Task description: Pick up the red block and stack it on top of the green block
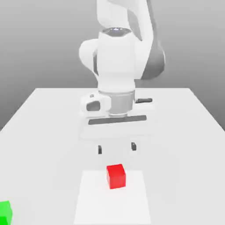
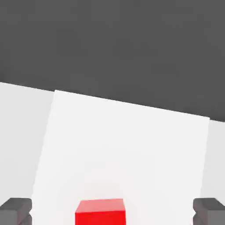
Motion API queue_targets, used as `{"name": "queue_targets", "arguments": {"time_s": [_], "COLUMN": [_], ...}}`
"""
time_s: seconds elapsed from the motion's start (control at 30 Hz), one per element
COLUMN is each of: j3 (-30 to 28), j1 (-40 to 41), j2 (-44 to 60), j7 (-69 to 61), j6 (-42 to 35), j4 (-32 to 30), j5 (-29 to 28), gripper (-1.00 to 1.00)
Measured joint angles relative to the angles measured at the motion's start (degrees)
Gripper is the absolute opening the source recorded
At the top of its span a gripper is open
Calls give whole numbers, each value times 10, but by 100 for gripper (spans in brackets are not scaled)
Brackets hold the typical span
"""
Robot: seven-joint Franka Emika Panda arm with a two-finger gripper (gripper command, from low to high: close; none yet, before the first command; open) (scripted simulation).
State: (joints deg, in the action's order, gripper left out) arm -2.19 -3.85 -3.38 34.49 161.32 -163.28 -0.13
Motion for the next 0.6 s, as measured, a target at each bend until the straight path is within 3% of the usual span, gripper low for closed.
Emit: {"name": "queue_targets", "arguments": {"time_s": [0.2, 0.23, 0.47, 0.6], "j3": [11, 13, 15, 12], "j1": [7, 9, 10, 10], "j2": [130, 146, 149, 79], "j7": [-14, -14, -13, -7], "j6": [109, 123, 125, 65], "j4": [7, 9, 10, 0], "j5": [14, 15, 13, 5], "gripper": [0, -100, -100, -100]}}
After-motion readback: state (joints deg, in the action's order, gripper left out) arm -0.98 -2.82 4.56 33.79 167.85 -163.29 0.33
